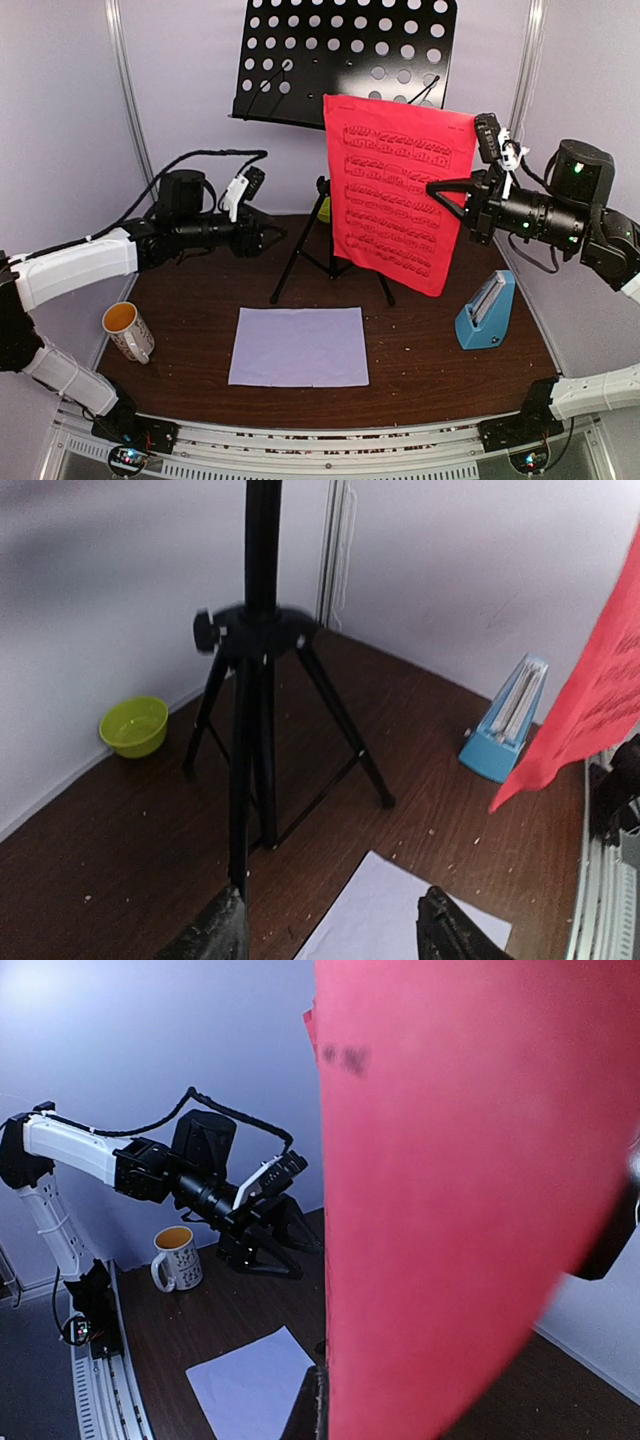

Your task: Set up the instrument practice props

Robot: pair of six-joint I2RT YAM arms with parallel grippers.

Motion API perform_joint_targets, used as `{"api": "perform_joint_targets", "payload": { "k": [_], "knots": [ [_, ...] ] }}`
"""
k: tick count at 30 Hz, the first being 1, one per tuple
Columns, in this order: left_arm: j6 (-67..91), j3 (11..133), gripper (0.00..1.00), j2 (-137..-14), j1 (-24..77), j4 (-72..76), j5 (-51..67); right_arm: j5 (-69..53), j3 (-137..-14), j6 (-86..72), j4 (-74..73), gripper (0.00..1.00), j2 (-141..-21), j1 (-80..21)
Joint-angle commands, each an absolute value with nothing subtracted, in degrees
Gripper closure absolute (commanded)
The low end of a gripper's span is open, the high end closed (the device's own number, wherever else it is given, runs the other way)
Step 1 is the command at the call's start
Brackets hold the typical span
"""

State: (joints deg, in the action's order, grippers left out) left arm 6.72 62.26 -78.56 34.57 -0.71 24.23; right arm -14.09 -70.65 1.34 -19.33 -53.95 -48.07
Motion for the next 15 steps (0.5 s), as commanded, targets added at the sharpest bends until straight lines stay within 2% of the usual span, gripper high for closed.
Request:
{"api": "perform_joint_targets", "payload": {
  "k": [1, 10, 15],
  "knots": [
    [0.0, 61.3, 0.39, -85.4, 34.6, 6.4, 22.6, -11.6, -71.6, 4.1, -25.1, 1.00, -52.5, -47.8],
    [-2.1, 66.9, 0.37, -99.8, 34.6, 10.4, 19.4, -11.1, -72.4, 3.1, -27.4, 1.00, -50.8, -47.7],
    [-1.4, 68.9, 0.44, -104.5, 34.7, 10.6, 20.0, -10.7, -73.1, 3.0, -28.1, 1.00, -50.3, -47.7]
  ]
}}
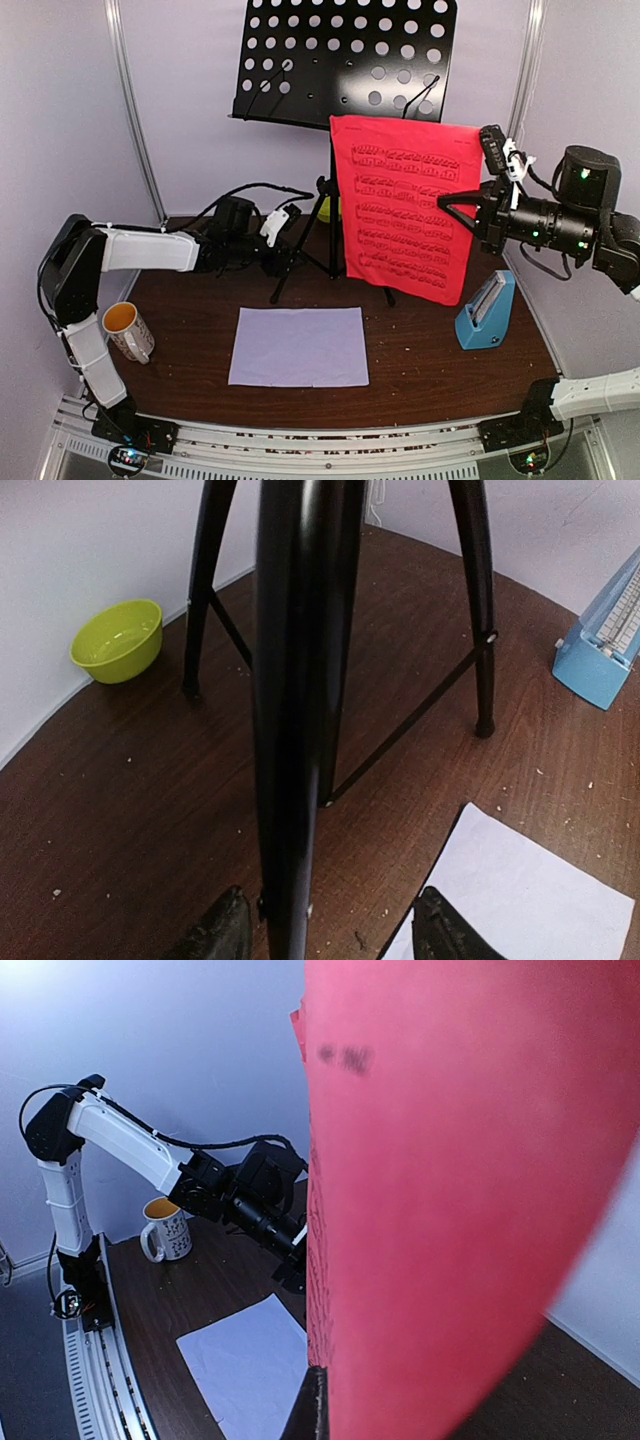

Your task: Set up the instrument practice props

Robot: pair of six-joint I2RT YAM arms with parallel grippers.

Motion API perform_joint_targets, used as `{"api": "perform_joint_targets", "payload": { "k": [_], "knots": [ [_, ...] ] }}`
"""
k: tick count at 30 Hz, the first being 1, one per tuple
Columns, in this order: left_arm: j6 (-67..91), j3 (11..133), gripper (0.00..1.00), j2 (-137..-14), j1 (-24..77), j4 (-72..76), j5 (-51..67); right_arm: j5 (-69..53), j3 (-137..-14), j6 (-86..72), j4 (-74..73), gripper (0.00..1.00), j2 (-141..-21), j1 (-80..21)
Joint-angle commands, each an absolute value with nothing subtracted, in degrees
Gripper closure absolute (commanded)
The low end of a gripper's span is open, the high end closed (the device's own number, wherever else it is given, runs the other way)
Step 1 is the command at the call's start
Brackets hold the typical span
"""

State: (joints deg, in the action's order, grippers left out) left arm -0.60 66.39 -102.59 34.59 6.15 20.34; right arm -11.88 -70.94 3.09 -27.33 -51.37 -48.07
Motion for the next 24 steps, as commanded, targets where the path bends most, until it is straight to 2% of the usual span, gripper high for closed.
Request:
{"api": "perform_joint_targets", "payload": {
  "k": [1, 9, 13, 19, 24],
  "knots": [
    [-1.1, 68.9, 0.46, -104.9, 34.7, 10.7, 20.1, -10.5, -73.3, 3.1, -28.2, 1.00, -50.2, -47.7],
    [-0.3, 67.9, 0.77, -105.2, 36.3, 9.4, 17.8, -10.8, -75.0, 3.9, -28.2, 1.00, -50.7, -47.7],
    [0.2, 67.0, 0.89, -104.6, 37.2, 9.5, 16.3, -10.9, -75.1, 4.0, -27.8, 1.00, -50.9, -47.7],
    [1.1, 64.9, 1.00, -102.9, 37.9, 9.9, 15.8, -11.6, -75.3, 3.7, -27.0, 1.00, -50.9, -47.8],
    [1.5, 61.3, 1.00, -99.4, 38.5, 9.9, 15.2, -14.1, -75.9, 3.5, -26.9, 1.00, -51.2, -47.7]
  ]
}}
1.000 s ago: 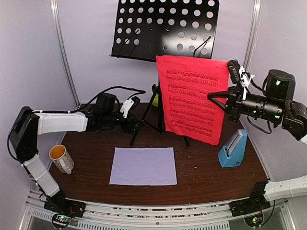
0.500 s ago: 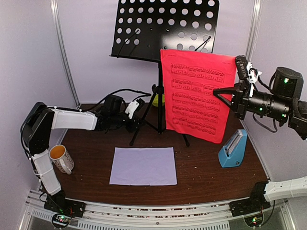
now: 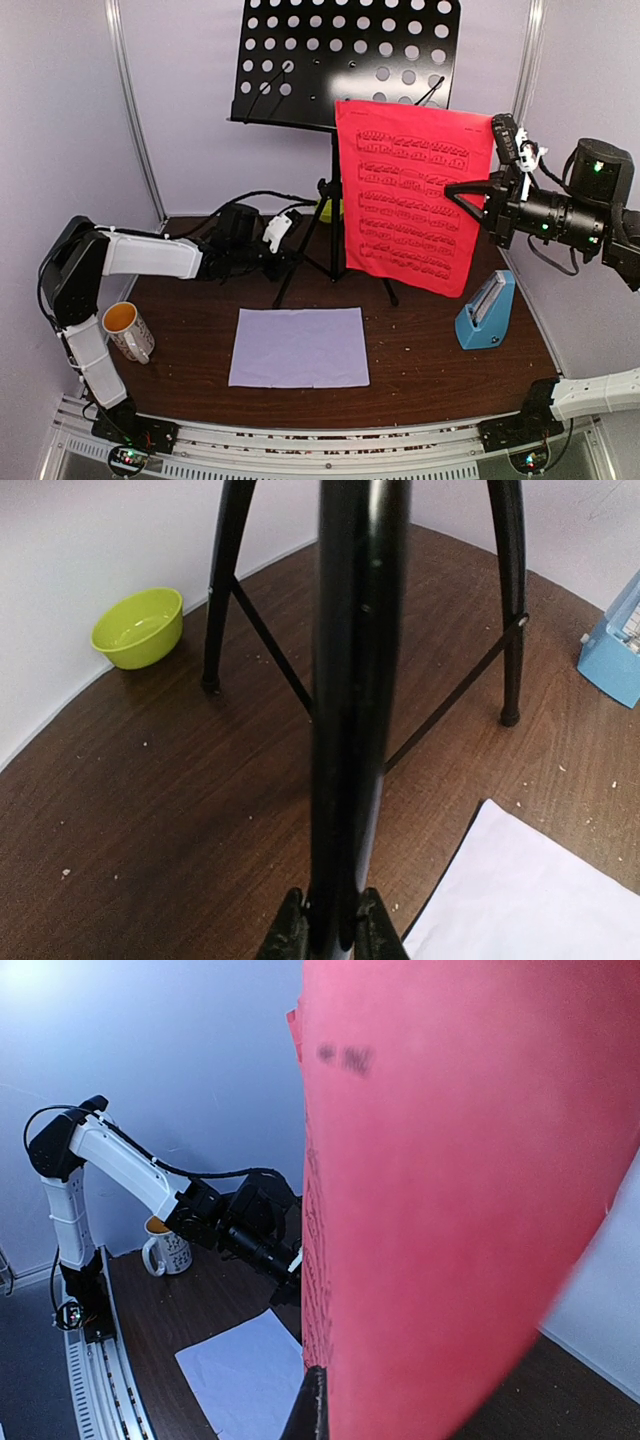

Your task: Set up the instrument practice props

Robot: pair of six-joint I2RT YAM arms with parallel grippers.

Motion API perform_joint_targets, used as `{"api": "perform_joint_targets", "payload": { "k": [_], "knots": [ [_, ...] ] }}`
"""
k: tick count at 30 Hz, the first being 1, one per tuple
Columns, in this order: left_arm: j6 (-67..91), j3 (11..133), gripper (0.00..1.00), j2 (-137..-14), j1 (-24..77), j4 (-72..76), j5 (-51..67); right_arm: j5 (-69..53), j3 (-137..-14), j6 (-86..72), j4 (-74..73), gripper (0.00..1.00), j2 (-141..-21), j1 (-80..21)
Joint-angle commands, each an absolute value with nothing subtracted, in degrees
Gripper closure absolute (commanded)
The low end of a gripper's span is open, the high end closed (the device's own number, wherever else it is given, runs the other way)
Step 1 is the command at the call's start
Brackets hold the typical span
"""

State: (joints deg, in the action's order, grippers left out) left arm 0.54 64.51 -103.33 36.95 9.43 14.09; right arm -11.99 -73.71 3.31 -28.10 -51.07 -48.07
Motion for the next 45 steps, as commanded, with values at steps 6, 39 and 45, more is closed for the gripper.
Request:
{"api": "perform_joint_targets", "payload": {
  "k": [6, 39, 45],
  "knots": [
    [3.1, 56.8, 1.00, -96.2, 39.2, 10.3, 14.0, -18.2, -76.9, 2.2, -26.0, 1.00, -52.6, -47.8],
    [6.5, 58.8, 0.38, -51.1, 35.2, -16.5, -13.9, -15.1, -106.6, -3.9, -21.9, 1.00, -71.8, -50.6],
    [0.3, 77.6, 0.39, -57.2, 34.0, -24.3, -11.2, -6.3, -117.8, -6.7, -25.1, 1.00, -79.1, -50.7]
  ]
}}
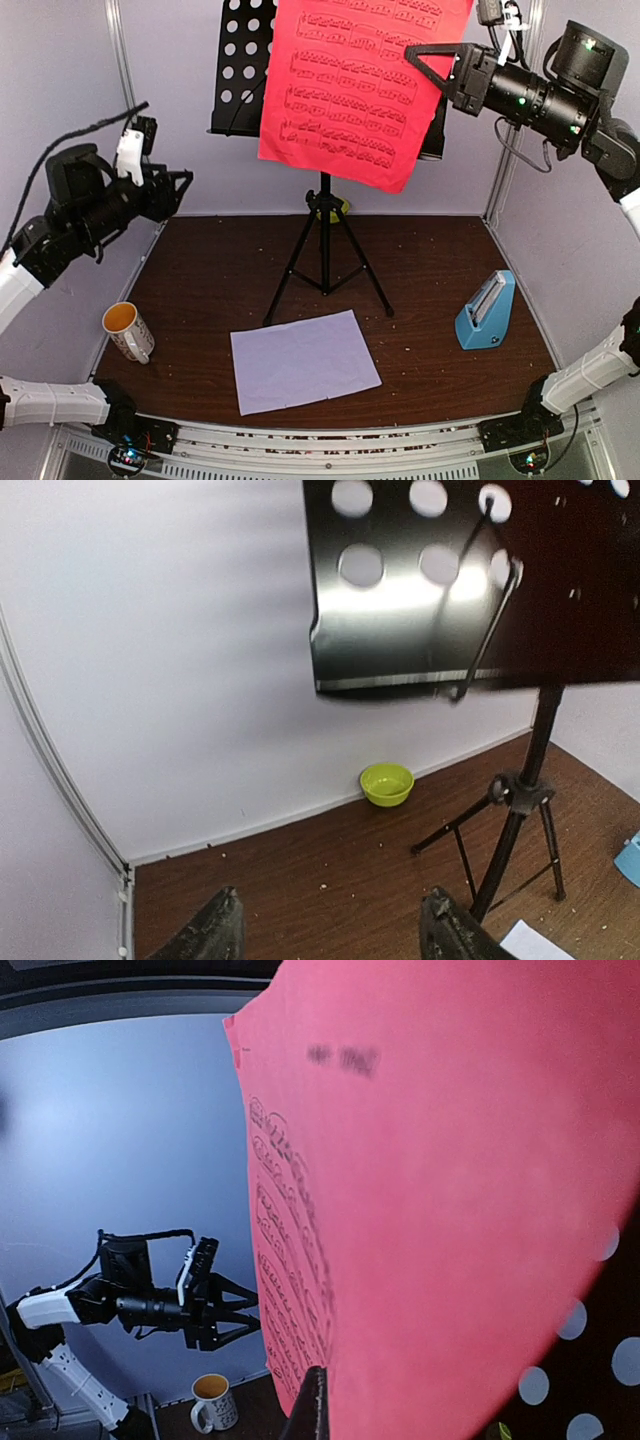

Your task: Set up the instrument practice props

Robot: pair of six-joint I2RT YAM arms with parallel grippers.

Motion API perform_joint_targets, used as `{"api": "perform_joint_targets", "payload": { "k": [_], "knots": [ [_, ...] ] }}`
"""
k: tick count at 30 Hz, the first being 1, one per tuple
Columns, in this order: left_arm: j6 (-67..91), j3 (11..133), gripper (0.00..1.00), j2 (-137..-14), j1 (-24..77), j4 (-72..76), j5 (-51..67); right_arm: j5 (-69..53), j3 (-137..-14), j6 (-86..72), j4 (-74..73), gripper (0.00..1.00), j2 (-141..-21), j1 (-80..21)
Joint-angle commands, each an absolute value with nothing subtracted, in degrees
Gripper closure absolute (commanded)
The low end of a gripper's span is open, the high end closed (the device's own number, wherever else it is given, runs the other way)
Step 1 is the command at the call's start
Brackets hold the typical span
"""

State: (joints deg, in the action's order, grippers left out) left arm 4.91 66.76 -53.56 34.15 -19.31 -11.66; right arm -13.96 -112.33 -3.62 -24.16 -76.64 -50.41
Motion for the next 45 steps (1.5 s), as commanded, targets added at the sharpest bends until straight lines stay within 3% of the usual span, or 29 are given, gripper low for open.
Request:
{"api": "perform_joint_targets", "payload": {
  "k": [1, 8, 15, 29, 45],
  "knots": [
    [-0.4, 80.8, 0.39, -58.5, 34.0, -24.9, -10.2, -4.7, -120.2, -7.3, -25.7, 1.00, -80.0, -50.7],
    [-1.6, 101.2, 0.41, -68.2, 34.3, -27.1, 0.9, 3.6, -132.3, -5.3, -32.9, 1.00, -86.6, -50.6],
    [-4.9, 112.1, 0.41, -78.0, 38.8, -29.0, -0.3, 4.4, -134.5, -3.7, -32.7, 1.00, -88.9, -50.1],
    [-6.4, 116.9, 0.49, -86.8, 41.6, -26.8, -10.8, 5.0, -135.8, -1.6, -32.5, 1.00, -91.6, -50.1],
    [-8.0, 120.1, 0.60, -90.7, 41.6, -31.8, -9.2, 6.7, -135.4, 1.9, -31.1, 1.00, -92.0, -50.0]
  ]
}}
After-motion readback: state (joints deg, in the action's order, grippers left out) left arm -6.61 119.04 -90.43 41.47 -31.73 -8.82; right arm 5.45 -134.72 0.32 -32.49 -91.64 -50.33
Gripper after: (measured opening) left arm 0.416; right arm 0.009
